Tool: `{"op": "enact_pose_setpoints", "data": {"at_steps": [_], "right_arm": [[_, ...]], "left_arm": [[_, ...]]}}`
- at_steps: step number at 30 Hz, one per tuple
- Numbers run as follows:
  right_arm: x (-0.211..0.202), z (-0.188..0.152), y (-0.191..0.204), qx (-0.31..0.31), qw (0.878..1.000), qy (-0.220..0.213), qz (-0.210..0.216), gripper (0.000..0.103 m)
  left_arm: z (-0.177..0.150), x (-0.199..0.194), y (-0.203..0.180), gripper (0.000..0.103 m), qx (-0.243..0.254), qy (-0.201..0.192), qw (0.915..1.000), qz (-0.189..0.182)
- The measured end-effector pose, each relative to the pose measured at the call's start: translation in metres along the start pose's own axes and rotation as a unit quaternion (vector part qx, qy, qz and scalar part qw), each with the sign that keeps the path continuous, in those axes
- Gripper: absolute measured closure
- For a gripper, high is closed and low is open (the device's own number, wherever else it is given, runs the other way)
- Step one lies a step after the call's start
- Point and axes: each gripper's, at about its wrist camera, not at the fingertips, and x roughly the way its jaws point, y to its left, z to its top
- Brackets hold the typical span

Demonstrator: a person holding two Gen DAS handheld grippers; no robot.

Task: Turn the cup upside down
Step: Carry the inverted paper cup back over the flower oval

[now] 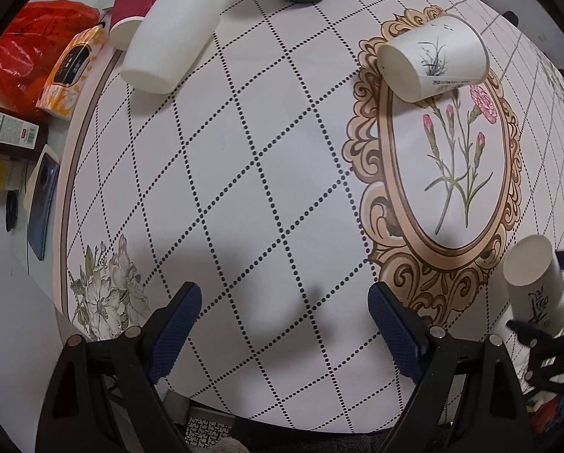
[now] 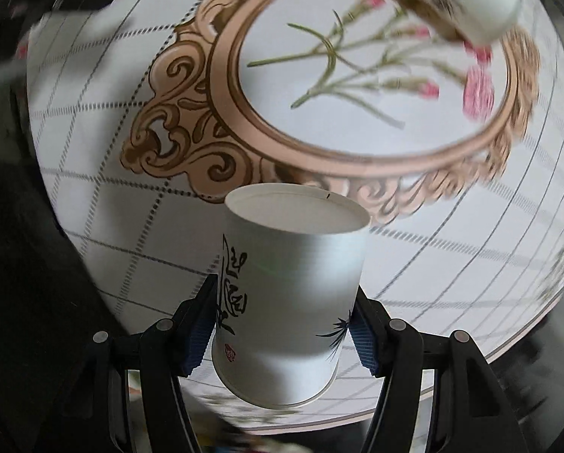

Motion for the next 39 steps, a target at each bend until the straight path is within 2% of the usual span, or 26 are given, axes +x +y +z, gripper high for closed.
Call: {"op": "enact_pose_setpoints", "data": {"at_steps": [3, 5, 14, 21, 23, 25, 28, 38, 39], "right_arm": [[0.002, -0.004, -0.016, 0.055, 0.998, 0.001, 0.044, 0.037], [0.004, -0.022, -0.015, 0.089, 0.994, 0.008, 0.055, 0.037], [0.021, -0.029, -0.041, 0.209, 0.971, 0.046, 0.110, 0.037], [0.036, -0.031, -0.051, 0.226, 0.965, 0.059, 0.116, 0.036], [0.041, -0.022, -0.041, 0.232, 0.964, 0.061, 0.119, 0.035], [0.042, -0.019, -0.048, 0.237, 0.962, 0.063, 0.120, 0.034], [0.049, -0.009, -0.057, 0.244, 0.959, 0.065, 0.130, 0.027], [0.042, 0.002, -0.095, 0.278, 0.951, 0.048, 0.129, 0.026], [0.042, 0.002, -0.099, 0.282, 0.950, 0.045, 0.128, 0.029]], "left_arm": [[0.001, 0.001, -0.007, 0.013, 0.002, 0.001, 1.0000, 0.000], [0.002, 0.001, -0.010, 0.013, 0.002, 0.001, 1.0000, -0.001], [-0.004, 0.004, -0.005, 0.013, 0.001, 0.003, 1.0000, -0.002], [-0.016, 0.006, 0.002, 0.013, 0.002, 0.008, 1.0000, -0.003], [-0.017, 0.008, 0.001, 0.013, 0.003, 0.009, 0.9999, -0.003], [-0.017, 0.009, 0.001, 0.013, 0.004, 0.012, 0.9999, -0.004], [-0.018, 0.009, 0.002, 0.013, 0.005, 0.011, 0.9999, -0.004], [-0.022, 0.006, 0.002, 0.013, 0.006, 0.010, 0.9999, 0.000], [-0.022, 0.006, 0.002, 0.013, 0.006, 0.010, 0.9999, 0.000]]}}
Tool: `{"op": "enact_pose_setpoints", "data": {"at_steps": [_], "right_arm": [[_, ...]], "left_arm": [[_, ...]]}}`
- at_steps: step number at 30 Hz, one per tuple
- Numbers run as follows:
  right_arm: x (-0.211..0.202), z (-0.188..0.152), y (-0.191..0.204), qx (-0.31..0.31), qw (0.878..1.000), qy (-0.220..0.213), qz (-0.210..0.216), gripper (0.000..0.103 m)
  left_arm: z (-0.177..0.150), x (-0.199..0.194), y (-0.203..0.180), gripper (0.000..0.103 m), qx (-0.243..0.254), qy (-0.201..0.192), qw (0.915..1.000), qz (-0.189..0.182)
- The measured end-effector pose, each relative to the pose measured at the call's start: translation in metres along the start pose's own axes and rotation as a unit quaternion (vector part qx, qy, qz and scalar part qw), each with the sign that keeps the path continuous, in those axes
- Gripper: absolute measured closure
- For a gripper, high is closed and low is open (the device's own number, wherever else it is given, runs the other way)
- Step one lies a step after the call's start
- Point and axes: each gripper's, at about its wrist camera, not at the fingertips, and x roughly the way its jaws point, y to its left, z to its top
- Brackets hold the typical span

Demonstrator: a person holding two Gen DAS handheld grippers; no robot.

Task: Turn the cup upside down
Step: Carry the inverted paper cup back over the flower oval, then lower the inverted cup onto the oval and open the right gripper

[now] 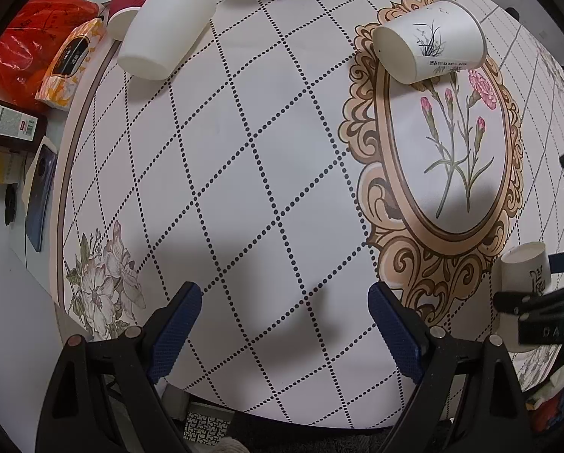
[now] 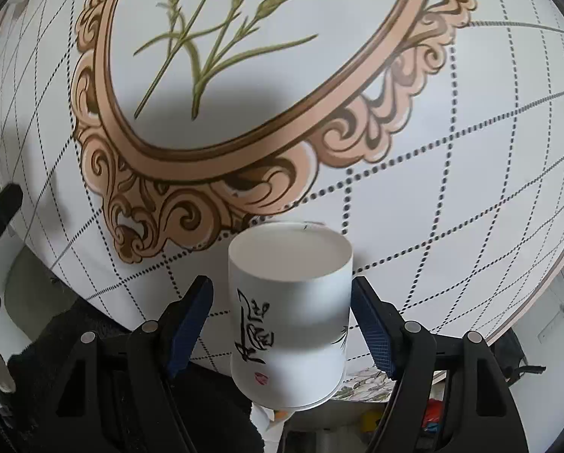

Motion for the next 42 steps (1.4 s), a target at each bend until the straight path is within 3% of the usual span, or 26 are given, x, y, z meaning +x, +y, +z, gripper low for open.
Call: {"op": "enact_pose_setpoints", "data": {"at_steps": [2, 9, 12, 15, 19, 22, 25, 29, 32, 42], "right_arm": [[-0.005, 0.003, -0.003, 0.004, 1.000, -0.006, -0.001, 0.041], [-0.029, 0.003, -0.006, 0.011, 0.999, -0.048, 0.013, 0.042], [-0.050, 0.004, -0.012, 0.026, 0.995, -0.097, 0.021, 0.042], [-0.074, 0.004, -0.022, 0.047, 0.983, -0.176, 0.020, 0.042], [-0.104, 0.001, -0.035, 0.081, 0.947, -0.309, 0.038, 0.042], [-0.112, -0.001, -0.045, 0.112, 0.911, -0.394, 0.058, 0.042], [-0.106, -0.011, -0.041, 0.131, 0.882, -0.448, 0.068, 0.042], [-0.091, -0.023, -0.022, 0.128, 0.864, -0.485, 0.049, 0.042], [-0.094, -0.036, -0.019, 0.121, 0.863, -0.489, 0.036, 0.041], [-0.080, -0.054, -0.009, 0.143, 0.879, -0.453, 0.035, 0.037]], "left_arm": [[-0.001, 0.001, 0.000, 0.013, 0.000, 0.000, 1.0000, 0.000], [0.000, 0.002, -0.003, 0.013, 0.000, 0.002, 1.0000, -0.001], [0.005, 0.002, -0.003, 0.013, -0.001, 0.004, 1.0000, -0.007], [0.012, 0.002, -0.001, 0.013, -0.008, 0.010, 0.9997, -0.020], [0.020, 0.003, 0.003, 0.013, -0.016, 0.018, 0.9994, -0.027], [0.027, 0.002, 0.006, 0.013, -0.016, 0.019, 0.9994, -0.024], [0.033, 0.000, 0.006, 0.013, -0.012, 0.018, 0.9996, -0.020], [0.040, -0.004, -0.001, 0.013, 0.002, 0.012, 0.9998, -0.015], [0.042, -0.008, -0.006, 0.013, 0.010, 0.008, 0.9998, -0.016], [0.042, -0.030, -0.022, 0.013, 0.042, -0.026, 0.9984, -0.028]]}}
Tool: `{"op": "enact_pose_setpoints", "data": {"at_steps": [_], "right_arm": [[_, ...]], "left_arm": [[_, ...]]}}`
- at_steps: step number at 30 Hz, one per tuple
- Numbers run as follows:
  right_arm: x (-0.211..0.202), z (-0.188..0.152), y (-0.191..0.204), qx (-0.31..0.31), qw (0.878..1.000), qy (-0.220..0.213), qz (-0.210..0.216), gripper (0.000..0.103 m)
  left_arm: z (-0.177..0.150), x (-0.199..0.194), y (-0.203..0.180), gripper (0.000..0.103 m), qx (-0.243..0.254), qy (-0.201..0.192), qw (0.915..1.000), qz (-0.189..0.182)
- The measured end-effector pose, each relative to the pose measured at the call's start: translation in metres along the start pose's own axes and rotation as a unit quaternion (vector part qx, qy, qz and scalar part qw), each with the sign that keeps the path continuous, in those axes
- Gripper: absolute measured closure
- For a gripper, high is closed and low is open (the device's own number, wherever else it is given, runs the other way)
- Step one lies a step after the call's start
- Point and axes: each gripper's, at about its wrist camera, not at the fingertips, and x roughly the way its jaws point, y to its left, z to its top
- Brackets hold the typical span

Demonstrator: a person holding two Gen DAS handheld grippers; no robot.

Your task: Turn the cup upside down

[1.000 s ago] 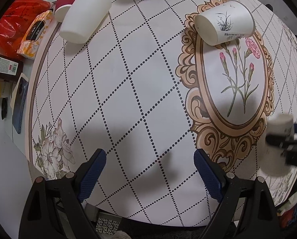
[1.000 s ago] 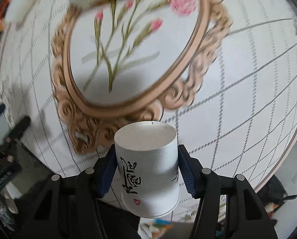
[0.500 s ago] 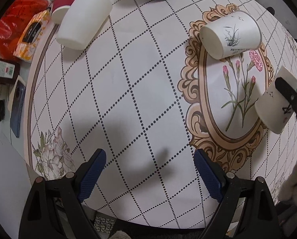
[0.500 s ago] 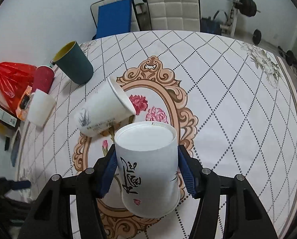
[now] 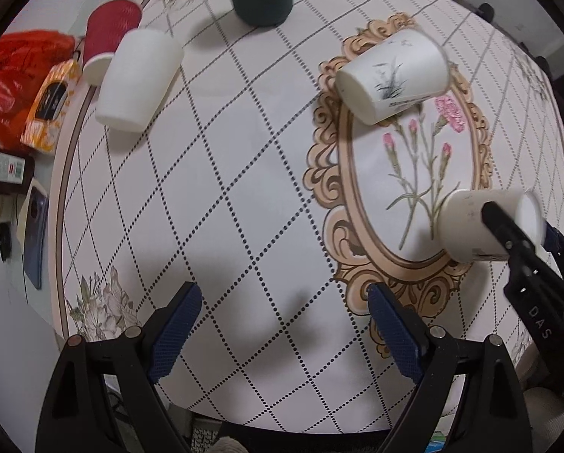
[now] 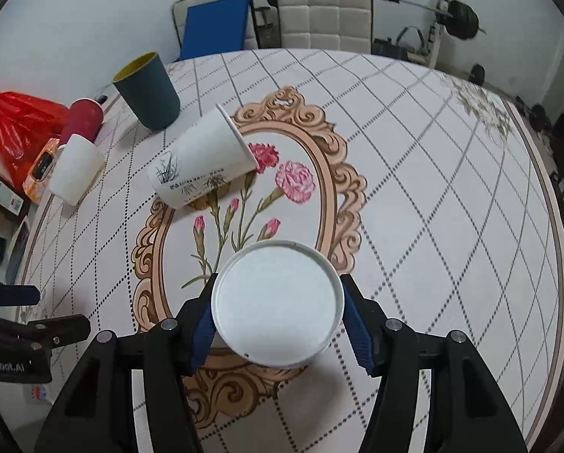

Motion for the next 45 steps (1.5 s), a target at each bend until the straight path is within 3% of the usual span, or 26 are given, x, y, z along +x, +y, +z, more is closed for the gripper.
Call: {"op": "enact_pose_setpoints", "data": {"at_steps": [3, 6, 9, 17, 22, 30, 36, 45], "right_arm": [[-0.009, -0.001, 0.002, 0.009, 1.000, 0.006, -0.003, 0.016], [-0.025, -0.004, 0.005, 0.014, 1.000, 0.013, -0.017, 0.010], [-0.053, -0.013, 0.005, 0.032, 0.998, 0.017, -0.048, 0.010], [-0.149, -0.046, 0.001, 0.100, 0.988, 0.008, -0.120, 0.010], [-0.217, -0.057, 0.004, 0.103, 0.984, -0.035, -0.140, 0.010], [-0.320, -0.080, 0.019, 0.089, 0.983, -0.096, -0.126, 0.007], [-0.394, -0.101, 0.028, 0.080, 0.985, -0.112, -0.109, 0.007], [-0.477, -0.122, 0.045, 0.076, 0.977, -0.161, -0.115, 0.006]], "left_arm": [[-0.002, -0.012, -0.002, 0.013, 0.013, -0.025, 0.9996, 0.002], [-0.008, -0.026, -0.003, 0.013, 0.023, -0.047, 0.9986, 0.006], [-0.016, -0.046, 0.006, 0.004, 0.036, -0.070, 0.9969, 0.003], [-0.051, -0.107, 0.001, 0.003, 0.062, -0.132, 0.9892, -0.007], [-0.081, -0.155, -0.001, 0.003, 0.063, -0.181, 0.9815, -0.003], [-0.141, -0.231, -0.002, 0.003, 0.045, -0.240, 0.9698, -0.001], [-0.187, -0.285, 0.000, 0.003, 0.033, -0.273, 0.9613, -0.004], [-0.224, -0.330, 0.005, 0.003, 0.040, -0.299, 0.9533, -0.011]]}}
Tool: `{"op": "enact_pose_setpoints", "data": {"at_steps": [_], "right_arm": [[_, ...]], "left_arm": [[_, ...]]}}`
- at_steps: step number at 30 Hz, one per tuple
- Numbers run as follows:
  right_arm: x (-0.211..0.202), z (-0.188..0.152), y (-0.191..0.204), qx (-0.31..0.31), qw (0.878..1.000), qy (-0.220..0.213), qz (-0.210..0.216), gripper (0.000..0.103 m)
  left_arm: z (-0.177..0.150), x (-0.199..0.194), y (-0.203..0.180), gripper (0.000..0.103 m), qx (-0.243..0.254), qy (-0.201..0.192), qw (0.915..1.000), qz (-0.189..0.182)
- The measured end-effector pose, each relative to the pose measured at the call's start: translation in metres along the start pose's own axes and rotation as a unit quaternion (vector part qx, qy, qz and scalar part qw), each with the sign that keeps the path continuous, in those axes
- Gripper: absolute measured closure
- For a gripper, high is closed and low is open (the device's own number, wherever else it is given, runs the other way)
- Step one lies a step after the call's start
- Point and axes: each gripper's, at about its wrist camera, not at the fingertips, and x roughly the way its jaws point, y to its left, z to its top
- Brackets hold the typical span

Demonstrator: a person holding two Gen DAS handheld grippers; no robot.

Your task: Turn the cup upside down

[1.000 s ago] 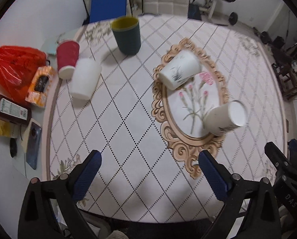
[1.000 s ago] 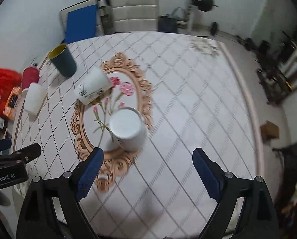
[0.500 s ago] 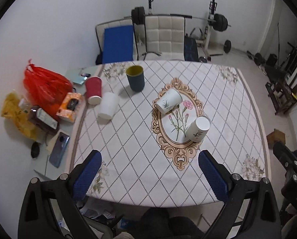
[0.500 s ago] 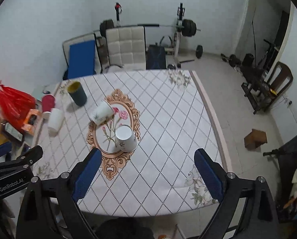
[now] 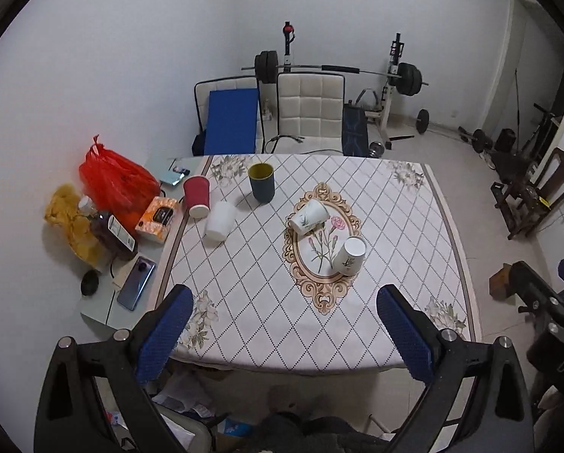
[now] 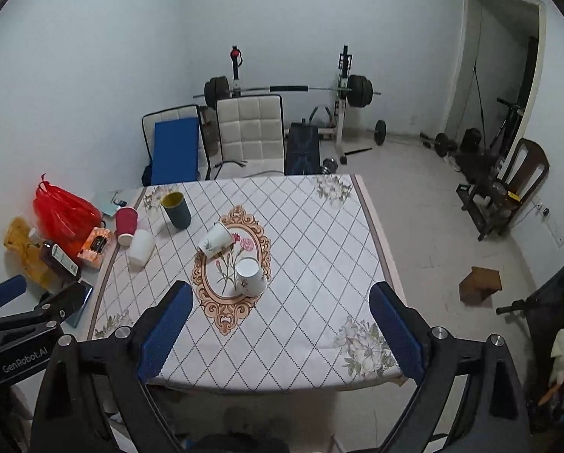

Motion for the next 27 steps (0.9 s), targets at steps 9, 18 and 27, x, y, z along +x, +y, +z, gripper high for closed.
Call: {"op": "enact_pose_setpoints", "data": {"at_steps": [9, 18, 27], "right_arm": [[-0.024, -0.005, 0.005, -0.002, 1.000, 0.000, 0.000, 0.006], [-0.016, -0.006, -0.003, -0.001, 1.000, 0.019, -0.011, 0.006], [-0.004, -0.005, -0.009, -0.004, 0.999, 0.033, -0.016, 0.006]], "left_arm": [[-0.008, -0.016, 0.000, 0.003, 0.003, 0.008, 0.9999, -0.008], [-0.016, -0.009, -0.008, 0.003, 0.005, 0.036, 0.9993, -0.011], [-0.019, -0.002, -0.012, 0.003, -0.003, 0.051, 0.9987, -0.006]]}}
